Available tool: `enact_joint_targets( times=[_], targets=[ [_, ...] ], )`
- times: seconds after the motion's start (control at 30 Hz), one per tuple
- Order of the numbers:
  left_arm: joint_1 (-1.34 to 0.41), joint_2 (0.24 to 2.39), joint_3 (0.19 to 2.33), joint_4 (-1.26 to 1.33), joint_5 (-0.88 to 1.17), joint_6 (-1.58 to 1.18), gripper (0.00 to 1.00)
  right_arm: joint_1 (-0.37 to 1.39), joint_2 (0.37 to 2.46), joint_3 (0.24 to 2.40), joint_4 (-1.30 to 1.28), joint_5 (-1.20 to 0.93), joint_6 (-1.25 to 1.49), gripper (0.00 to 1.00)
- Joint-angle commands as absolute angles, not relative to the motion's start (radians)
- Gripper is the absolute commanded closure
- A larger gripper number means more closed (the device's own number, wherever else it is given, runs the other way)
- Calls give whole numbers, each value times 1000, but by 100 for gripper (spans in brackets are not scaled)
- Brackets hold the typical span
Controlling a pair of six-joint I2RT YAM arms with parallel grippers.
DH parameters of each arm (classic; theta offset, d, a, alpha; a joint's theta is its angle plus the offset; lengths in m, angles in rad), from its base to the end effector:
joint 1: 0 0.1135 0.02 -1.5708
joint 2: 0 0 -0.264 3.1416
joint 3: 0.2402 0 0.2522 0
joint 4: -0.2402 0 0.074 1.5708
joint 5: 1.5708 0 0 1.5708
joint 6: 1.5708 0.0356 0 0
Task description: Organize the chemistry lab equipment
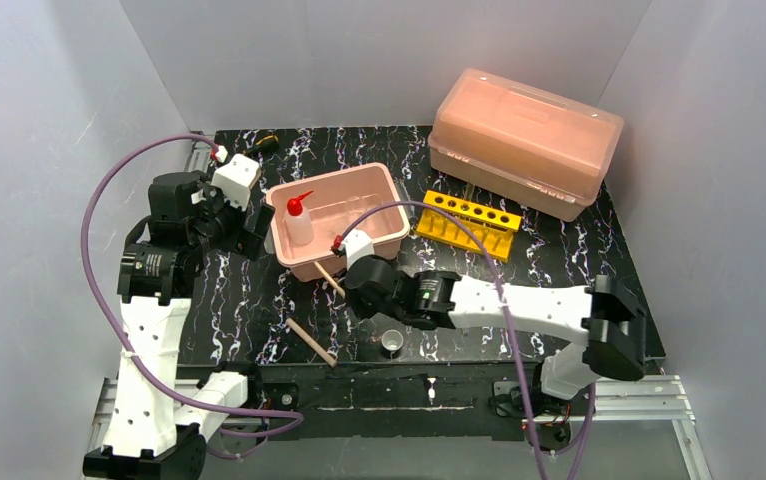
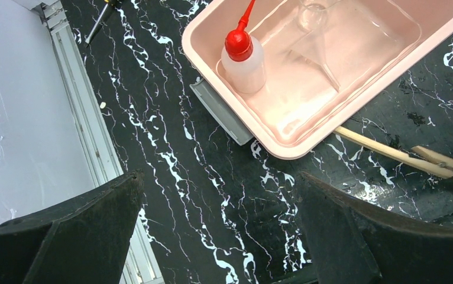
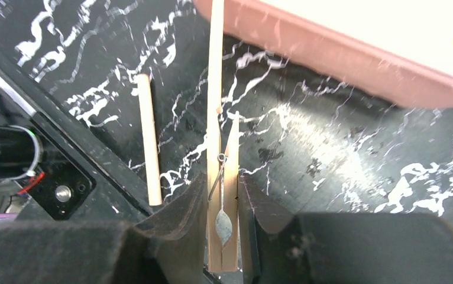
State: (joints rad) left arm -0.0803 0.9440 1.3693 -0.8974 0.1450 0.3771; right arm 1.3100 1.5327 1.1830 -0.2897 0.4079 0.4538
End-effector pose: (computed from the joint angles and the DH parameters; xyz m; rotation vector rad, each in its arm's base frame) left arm 0.1599 -0.0180 0.4334 0.5497 1.9622 0.0380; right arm 0.1029 0.3309 0.2861 -0.7033 2.0906 0.5627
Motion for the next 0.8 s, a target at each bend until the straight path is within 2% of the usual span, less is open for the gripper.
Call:
enact_joint_targets(
  times=[0.0, 0.37, 0.6, 0.77],
  targets=[
    [-74, 941, 1357, -898, 139, 373, 2, 1256, 1456, 1291, -242, 428, 352, 75],
    [-73, 937, 1308, -895, 138, 384, 2, 997, 1605, 1502, -262, 115, 301, 77],
    [-72, 933, 1281, -883, 141, 405, 2, 892, 1700, 1662, -284, -307, 279, 81],
    [-73, 940, 1268, -875, 150, 408, 2, 830, 1740, 1827, -389, -576, 277, 83]
  ],
)
